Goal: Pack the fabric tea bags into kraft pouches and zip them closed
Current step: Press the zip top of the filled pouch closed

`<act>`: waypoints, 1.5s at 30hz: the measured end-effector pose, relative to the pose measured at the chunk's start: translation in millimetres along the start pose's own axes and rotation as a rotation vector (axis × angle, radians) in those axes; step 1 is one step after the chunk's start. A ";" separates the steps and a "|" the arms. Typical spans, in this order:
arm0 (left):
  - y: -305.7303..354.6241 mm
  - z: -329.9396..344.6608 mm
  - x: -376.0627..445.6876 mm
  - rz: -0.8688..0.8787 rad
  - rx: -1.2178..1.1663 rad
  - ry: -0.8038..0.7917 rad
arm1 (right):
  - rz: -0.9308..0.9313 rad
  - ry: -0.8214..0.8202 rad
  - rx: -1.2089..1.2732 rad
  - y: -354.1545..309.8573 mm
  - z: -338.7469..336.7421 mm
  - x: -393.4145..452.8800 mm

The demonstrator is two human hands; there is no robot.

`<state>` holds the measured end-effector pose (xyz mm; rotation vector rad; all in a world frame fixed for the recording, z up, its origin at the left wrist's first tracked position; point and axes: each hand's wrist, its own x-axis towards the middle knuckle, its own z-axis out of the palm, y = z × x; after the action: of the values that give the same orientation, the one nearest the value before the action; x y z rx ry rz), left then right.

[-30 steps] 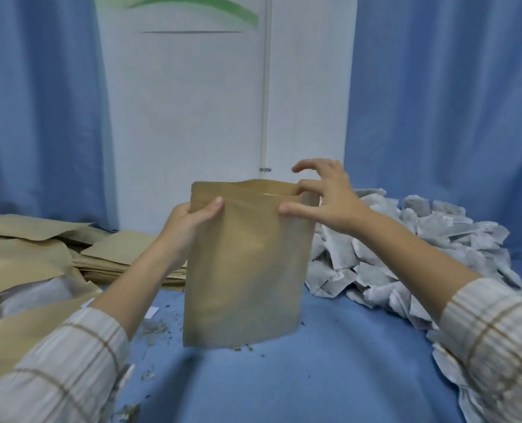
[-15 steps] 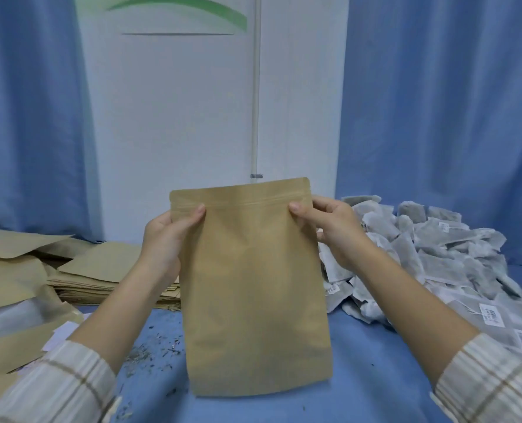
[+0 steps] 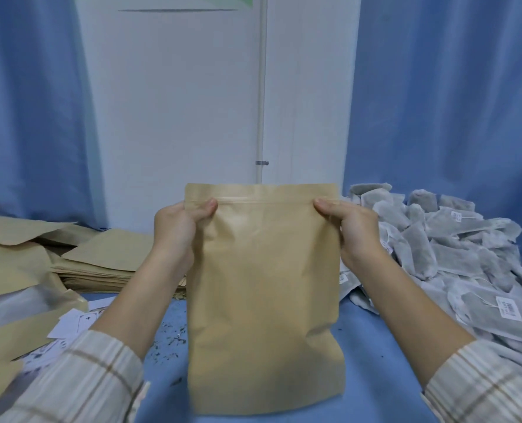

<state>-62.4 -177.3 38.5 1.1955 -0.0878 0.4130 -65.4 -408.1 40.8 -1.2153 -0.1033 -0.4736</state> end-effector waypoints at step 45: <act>-11.1 5.7 -16.0 0.368 0.255 0.019 | -0.715 0.071 -1.425 -14.6 22.7 24.8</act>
<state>-72.4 -190.1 26.3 1.4302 -0.2468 0.7762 -45.1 -398.4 69.7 -2.5651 -0.1424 -1.3329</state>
